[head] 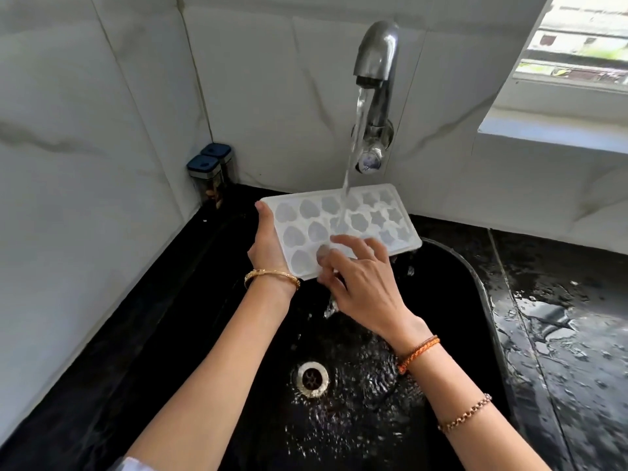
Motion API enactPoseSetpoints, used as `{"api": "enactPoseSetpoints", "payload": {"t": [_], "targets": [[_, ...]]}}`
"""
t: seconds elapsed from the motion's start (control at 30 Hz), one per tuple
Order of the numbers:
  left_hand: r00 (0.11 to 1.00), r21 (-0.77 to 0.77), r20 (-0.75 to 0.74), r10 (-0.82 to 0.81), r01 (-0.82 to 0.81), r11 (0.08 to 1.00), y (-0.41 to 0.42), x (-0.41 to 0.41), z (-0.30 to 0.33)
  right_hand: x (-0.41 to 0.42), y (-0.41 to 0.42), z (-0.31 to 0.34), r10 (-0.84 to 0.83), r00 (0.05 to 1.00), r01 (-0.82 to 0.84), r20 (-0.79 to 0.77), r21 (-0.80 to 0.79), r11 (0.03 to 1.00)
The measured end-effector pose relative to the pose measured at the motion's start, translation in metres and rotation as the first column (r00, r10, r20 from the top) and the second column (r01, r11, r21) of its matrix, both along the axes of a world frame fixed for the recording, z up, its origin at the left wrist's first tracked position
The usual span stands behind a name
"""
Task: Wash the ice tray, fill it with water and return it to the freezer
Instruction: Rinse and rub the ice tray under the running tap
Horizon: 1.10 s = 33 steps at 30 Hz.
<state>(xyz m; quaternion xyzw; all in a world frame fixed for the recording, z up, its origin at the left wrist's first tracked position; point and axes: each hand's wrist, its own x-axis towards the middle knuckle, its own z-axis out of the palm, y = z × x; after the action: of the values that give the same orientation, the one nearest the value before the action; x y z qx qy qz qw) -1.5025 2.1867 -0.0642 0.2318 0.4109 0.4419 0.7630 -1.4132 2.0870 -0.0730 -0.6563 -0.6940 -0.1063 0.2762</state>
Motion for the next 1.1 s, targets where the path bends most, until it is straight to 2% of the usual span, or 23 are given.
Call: {"api": "enactPoseSetpoints", "payload": {"t": [0.1, 0.17, 0.27, 0.33, 0.4, 0.5, 0.63, 0.73, 0.9, 1.0, 1.1], "targets": [[1.0, 0.014, 0.016, -0.008, 0.008, 1.0, -0.003, 0.0, -0.003, 0.004, -0.001, 0.002, -0.102, 0.991, 0.11, -0.086, 0.098, 0.989], [1.0, 0.024, 0.018, 0.001, -0.002, 1.0, -0.004, 0.0, -0.002, 0.006, 0.0, 0.002, -0.156, 0.986, 0.162, -0.065, 0.09, 0.983], [1.0, 0.033, 0.017, 0.001, -0.002, 0.999, -0.003, 0.002, 0.004, 0.004, 0.001, 0.001, -0.111, 0.993, 0.112, -0.035, 0.047, 0.993], [1.0, 0.036, 0.025, 0.0, -0.001, 0.999, -0.004, 0.005, 0.005, 0.001, -0.001, 0.003, -0.072, 0.992, 0.078, -0.108, 0.045, 0.996], [1.0, 0.03, 0.027, -0.005, 0.005, 1.0, -0.004, 0.006, 0.006, 0.002, -0.001, 0.004, -0.08, 0.986, 0.093, -0.149, 0.084, 0.992], [1.0, 0.025, 0.019, -0.01, 0.009, 1.0, -0.005, 0.006, 0.005, 0.007, -0.001, 0.004, -0.118, 0.985, 0.132, -0.122, 0.112, 0.985], [1.0, 0.05, 0.007, -0.001, 0.001, 0.999, -0.003, 0.012, 0.007, 0.011, 0.003, 0.001, -0.194, 0.969, 0.203, -0.154, 0.045, 0.978], [1.0, 0.038, -0.008, -0.01, 0.01, 0.999, 0.001, 0.016, 0.005, 0.01, 0.009, -0.004, -0.133, 0.976, 0.135, -0.173, 0.002, 0.991], [0.999, 0.01, -0.049, 0.021, -0.021, 1.0, 0.006, 0.011, -0.006, 0.014, 0.01, -0.005, -0.197, 0.955, 0.22, -0.221, 0.082, 0.972], [0.999, -0.003, -0.028, 0.024, -0.024, 1.0, 0.006, 0.013, -0.006, 0.013, 0.011, -0.009, -0.142, 0.977, 0.146, -0.157, 0.016, 0.989], [0.997, 0.007, -0.049, 0.053, -0.053, 0.999, 0.006, 0.014, -0.006, 0.008, 0.01, -0.01, -0.123, 0.979, 0.139, -0.161, 0.092, 0.986]]}}
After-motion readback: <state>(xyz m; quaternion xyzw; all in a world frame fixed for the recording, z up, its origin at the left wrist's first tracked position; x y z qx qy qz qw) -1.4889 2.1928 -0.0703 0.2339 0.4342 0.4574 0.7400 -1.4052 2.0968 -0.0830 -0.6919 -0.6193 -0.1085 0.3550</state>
